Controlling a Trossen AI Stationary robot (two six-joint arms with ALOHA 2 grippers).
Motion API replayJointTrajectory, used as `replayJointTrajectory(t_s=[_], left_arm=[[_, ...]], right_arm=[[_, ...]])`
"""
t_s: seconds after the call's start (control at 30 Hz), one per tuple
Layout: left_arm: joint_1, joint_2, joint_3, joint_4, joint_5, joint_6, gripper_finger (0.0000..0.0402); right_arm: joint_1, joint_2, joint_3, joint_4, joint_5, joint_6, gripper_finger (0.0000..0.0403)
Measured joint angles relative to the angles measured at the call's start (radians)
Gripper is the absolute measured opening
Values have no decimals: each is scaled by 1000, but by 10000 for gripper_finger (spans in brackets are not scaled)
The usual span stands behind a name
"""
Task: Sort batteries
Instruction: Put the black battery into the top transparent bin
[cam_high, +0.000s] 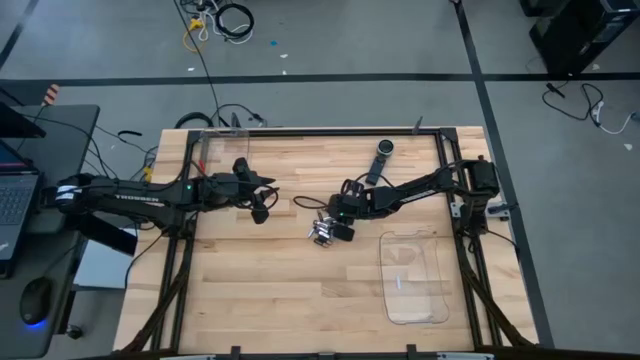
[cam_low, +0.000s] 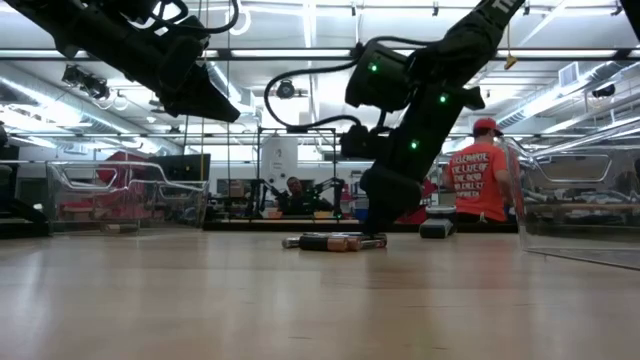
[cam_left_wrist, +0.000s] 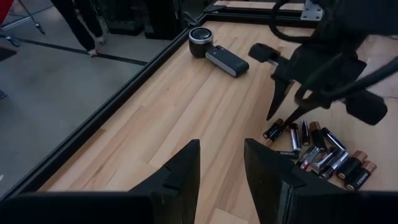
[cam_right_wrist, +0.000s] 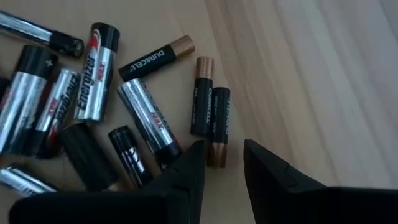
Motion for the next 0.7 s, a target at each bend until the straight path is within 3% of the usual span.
replayJointTrajectory(t_s=[0.33,0.7], left_arm=[[0,0,0,0,0,3,124],[0,0,0,-1,0,3,124]], right_arm=[[-25,19,3,10,-53,23,92],[-66,21,3,7,-111,48,32]])
